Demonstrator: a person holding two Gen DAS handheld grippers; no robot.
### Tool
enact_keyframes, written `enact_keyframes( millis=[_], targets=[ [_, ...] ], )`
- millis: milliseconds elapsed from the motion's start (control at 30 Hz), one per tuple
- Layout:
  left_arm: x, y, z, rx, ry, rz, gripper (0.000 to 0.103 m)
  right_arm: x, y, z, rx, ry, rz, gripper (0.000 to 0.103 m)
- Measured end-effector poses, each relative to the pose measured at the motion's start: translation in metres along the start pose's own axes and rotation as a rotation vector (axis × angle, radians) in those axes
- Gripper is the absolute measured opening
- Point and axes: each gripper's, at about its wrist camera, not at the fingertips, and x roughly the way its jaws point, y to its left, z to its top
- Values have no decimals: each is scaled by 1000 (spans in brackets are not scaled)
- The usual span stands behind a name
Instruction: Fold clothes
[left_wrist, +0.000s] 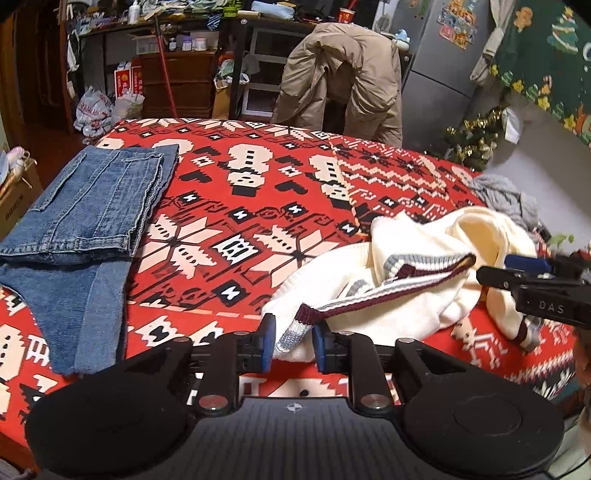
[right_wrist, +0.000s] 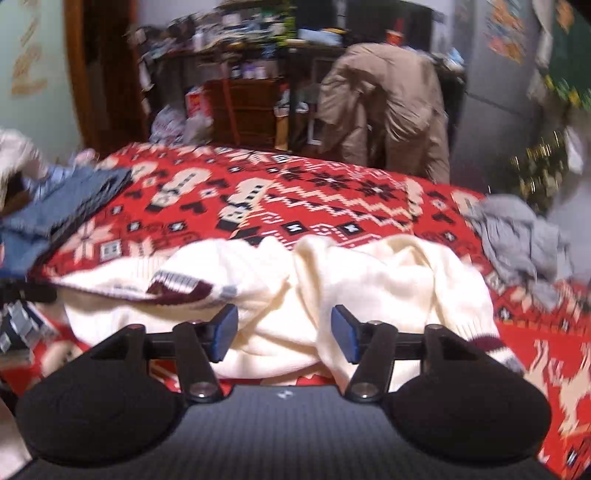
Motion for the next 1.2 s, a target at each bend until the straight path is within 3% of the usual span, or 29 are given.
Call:
enact_keyframes(
  millis=[100, 300, 367, 633, 900, 933, 1033, 1100, 1200],
  targets=[
    [0, -2, -5, 37, -1, 30, 31, 8, 12, 0, -88, -5, -20, 62],
    [2, 7, -11, 33, 17, 54, 31, 22, 26, 4, -213, -18, -47, 59],
    [1, 9, -12, 39, 14, 61, 31, 16, 31, 4, -255, -44, -40, 49],
    [10, 0, -20, 154, -16, 116, 31, 16, 42, -7, -418, -43, -51, 49],
    [29, -3, -14, 220, -56, 157, 31, 43, 41, 1, -401, -59, -32, 49],
    [29, -3, -12, 225, -70, 162, 31, 44, 42, 2, -402, -66, -24, 48],
    [29, -2, -3, 223, -122, 144, 33, 46, 40, 7, -381, -72, 12, 18],
    [32, -1, 2, 232, -140, 147, 34, 48, 36, 12, -335, -56, 54, 11],
    [35, -3, 10, 249, -149, 148, 34, 47, 12, 23, -156, -54, 64, 7]
  ],
)
